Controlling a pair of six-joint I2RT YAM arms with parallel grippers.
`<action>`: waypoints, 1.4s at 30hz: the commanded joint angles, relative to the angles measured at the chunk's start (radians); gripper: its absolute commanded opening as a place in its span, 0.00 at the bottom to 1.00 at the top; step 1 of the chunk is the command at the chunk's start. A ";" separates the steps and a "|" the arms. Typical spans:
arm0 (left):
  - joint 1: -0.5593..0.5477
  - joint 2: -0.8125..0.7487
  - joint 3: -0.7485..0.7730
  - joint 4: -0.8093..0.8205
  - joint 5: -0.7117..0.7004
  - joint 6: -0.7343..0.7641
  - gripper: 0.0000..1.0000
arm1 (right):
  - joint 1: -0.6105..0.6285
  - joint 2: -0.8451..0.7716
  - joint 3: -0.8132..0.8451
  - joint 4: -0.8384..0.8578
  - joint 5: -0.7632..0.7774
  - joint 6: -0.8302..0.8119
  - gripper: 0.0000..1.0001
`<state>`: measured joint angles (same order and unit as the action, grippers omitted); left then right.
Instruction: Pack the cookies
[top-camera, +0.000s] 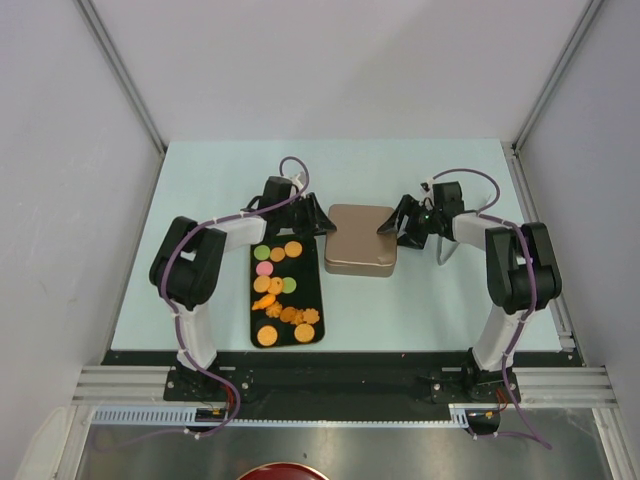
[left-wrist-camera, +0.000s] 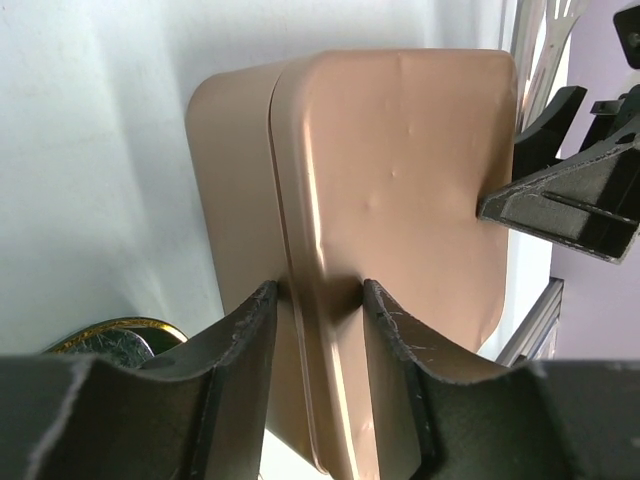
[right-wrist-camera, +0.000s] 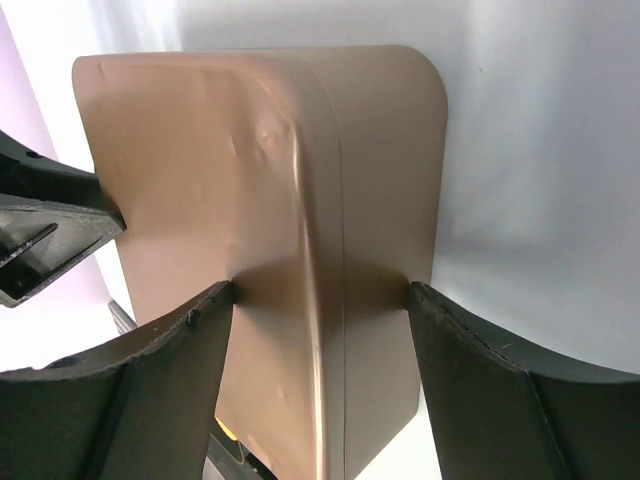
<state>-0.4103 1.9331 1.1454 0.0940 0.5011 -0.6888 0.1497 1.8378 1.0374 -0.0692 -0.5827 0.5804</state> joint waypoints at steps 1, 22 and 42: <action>-0.044 0.078 -0.039 -0.112 -0.022 0.049 0.41 | 0.031 0.075 -0.016 0.052 -0.034 0.016 0.72; -0.119 0.179 0.016 -0.333 -0.193 0.143 0.00 | 0.040 0.098 -0.016 -0.095 0.190 -0.068 0.67; -0.139 0.099 -0.048 -0.292 -0.058 0.115 0.61 | -0.025 0.190 0.113 -0.133 0.167 -0.037 0.55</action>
<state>-0.4671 1.9797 1.2087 0.0776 0.3702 -0.6380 0.1173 1.9251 1.1519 -0.1703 -0.6231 0.5674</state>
